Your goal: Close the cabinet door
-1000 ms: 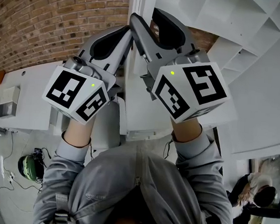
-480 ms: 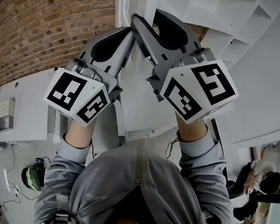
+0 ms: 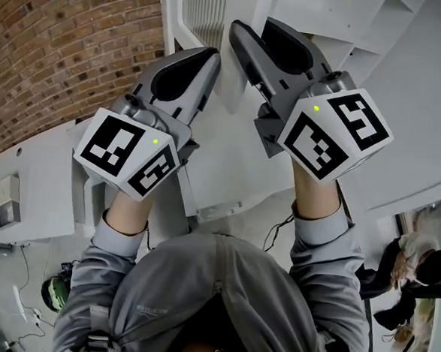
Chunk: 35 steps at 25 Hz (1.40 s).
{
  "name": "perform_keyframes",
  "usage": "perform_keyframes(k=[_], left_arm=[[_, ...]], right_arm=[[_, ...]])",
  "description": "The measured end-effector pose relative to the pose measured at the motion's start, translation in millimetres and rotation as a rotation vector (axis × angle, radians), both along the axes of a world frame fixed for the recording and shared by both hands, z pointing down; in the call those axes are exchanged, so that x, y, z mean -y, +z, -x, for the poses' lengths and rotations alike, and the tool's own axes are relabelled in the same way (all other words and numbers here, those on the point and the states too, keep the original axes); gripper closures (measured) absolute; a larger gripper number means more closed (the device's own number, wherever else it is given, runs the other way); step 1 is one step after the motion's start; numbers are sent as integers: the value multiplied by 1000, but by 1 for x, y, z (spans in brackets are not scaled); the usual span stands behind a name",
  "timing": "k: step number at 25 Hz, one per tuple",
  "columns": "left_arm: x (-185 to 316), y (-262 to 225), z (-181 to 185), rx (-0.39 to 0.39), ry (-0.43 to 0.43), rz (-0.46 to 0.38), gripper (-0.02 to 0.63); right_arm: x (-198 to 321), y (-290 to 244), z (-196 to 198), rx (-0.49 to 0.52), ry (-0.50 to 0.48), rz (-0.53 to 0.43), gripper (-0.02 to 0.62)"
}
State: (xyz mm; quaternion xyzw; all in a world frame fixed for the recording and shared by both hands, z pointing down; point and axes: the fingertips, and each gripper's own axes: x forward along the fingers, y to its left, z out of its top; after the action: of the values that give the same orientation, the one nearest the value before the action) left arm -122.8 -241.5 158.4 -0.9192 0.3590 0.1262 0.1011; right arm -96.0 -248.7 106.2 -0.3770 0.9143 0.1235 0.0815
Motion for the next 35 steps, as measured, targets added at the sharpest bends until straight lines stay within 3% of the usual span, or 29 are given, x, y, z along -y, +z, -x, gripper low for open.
perform_keyframes(k=[9, 15, 24, 35], left_arm=[[11, 9, -12, 13, 39, 19, 601], [26, 11, -24, 19, 51, 12, 601], [58, 1, -64, 0, 51, -20, 601], [109, 5, -99, 14, -15, -1, 601]], right_arm=[[24, -1, -33, 9, 45, 21, 500], [40, -2, -50, 7, 25, 27, 502], [71, -1, -81, 2, -54, 38, 502], [121, -1, -114, 9, -191, 58, 500]])
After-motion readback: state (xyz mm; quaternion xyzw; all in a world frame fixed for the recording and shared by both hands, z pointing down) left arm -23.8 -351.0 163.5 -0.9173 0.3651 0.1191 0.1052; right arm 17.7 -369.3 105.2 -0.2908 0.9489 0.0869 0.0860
